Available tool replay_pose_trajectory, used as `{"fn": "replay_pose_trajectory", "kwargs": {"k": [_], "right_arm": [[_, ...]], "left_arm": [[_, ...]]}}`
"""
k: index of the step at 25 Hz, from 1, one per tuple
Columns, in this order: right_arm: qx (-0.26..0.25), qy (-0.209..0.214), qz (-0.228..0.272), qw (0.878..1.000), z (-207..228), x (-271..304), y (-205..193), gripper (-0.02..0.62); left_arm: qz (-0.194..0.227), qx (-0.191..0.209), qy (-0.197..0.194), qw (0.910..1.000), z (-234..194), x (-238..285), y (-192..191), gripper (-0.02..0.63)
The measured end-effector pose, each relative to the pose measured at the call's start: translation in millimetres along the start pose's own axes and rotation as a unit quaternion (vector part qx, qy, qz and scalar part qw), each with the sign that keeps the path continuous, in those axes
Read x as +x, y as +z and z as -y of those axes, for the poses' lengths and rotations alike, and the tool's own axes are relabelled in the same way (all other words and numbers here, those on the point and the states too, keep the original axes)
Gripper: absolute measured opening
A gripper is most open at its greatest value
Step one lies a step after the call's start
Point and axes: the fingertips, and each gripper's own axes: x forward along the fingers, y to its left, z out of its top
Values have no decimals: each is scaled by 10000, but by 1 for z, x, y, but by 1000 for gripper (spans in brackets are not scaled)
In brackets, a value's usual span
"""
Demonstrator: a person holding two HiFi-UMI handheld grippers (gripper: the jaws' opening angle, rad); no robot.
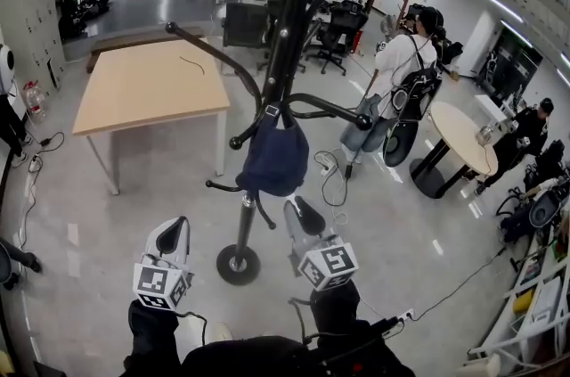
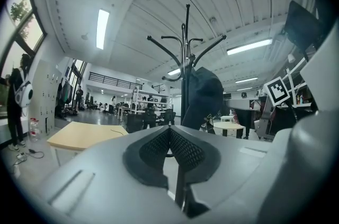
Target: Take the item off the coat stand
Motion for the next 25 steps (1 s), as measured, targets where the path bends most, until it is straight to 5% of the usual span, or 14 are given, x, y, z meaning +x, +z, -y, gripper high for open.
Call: {"fn": "replay_pose_trajectory", "kwargs": {"k": [9,25], "right_arm": [[123,100,-29,9999,2,15,2,147],[176,94,-109,9997,6,33,3,153]], "left_arm": [[-1,7,110,9999,-8,-2,1,3],[11,-5,247,9997,-18,-2,2,3]]}}
